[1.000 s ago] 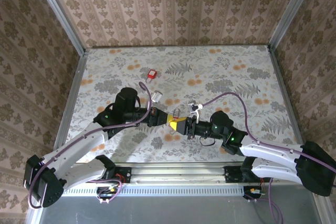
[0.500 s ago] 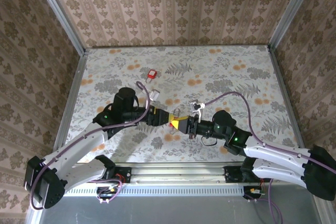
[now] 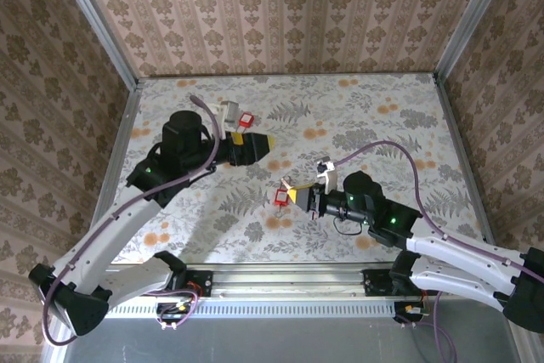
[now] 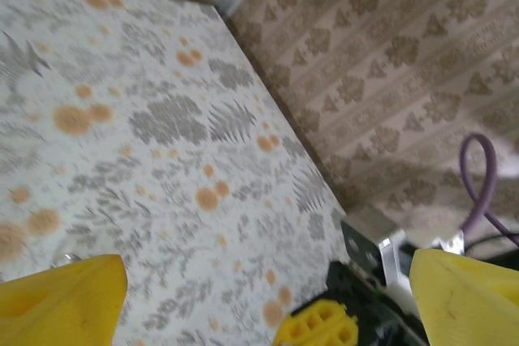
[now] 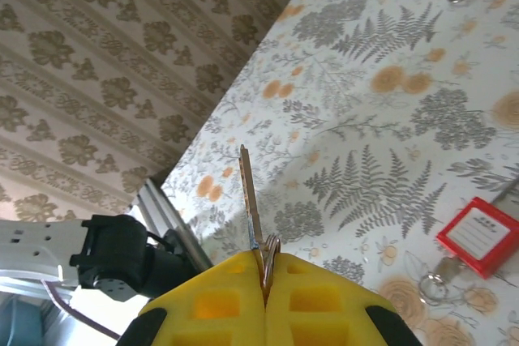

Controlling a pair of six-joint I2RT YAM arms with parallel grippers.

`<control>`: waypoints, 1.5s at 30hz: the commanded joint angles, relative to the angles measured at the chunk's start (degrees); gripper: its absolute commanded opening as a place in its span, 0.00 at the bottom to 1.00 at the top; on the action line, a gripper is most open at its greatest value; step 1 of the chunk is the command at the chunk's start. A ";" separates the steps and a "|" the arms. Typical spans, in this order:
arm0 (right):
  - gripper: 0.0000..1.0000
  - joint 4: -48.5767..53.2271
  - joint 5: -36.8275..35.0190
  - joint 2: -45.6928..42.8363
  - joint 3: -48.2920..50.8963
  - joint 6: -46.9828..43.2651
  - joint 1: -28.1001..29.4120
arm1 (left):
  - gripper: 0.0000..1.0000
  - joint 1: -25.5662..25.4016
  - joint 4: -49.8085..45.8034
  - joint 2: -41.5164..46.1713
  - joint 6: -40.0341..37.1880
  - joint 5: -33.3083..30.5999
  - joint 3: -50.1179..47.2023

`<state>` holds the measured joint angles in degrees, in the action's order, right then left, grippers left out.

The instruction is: Unlock with the key

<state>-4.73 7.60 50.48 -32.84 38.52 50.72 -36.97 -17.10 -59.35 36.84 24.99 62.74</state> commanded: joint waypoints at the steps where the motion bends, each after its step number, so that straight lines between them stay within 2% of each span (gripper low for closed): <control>1: 0.00 7.00 -3.72 1.12 -4.06 -1.74 -1.16 | 0.91 2.73 -5.48 -2.70 -2.04 -7.73 0.35; 6: 0.00 9.43 -4.01 4.04 -6.95 -2.30 -2.12 | 0.89 12.88 -9.60 -9.91 -8.38 -12.82 1.68; 10: 0.00 9.38 -4.25 6.47 -7.92 -2.14 -2.20 | 0.87 18.09 -13.41 -22.36 -14.73 -15.02 7.99; 14: 0.00 9.46 -4.21 8.52 -8.38 -1.95 -2.29 | 0.83 18.74 -19.19 -37.54 -21.55 -16.28 22.22; 19: 0.00 9.65 -5.20 9.07 -8.08 -1.46 -2.62 | 0.80 19.75 -30.75 -57.54 -27.96 -14.12 42.86; 25: 0.00 9.46 -4.13 8.98 -7.07 -0.49 -4.94 | 0.79 19.29 -41.19 -73.09 -33.15 -14.00 61.88; 32: 0.00 10.18 -0.26 10.37 -8.32 -0.29 -8.36 | 0.79 19.12 -43.15 -79.42 -35.45 -14.91 67.73; 37: 0.00 9.45 1.06 12.57 -9.48 -0.21 -9.36 | 0.75 18.65 -47.50 -85.02 -37.75 -15.02 74.54; 45: 0.00 7.81 2.33 13.59 -9.28 0.41 -9.72 | 0.71 17.77 -47.08 -88.29 -38.07 -19.19 76.77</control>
<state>4.51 8.47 63.88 -40.47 38.11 41.39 -18.79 -62.22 -146.10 0.16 8.03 136.59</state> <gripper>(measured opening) 0.067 0.718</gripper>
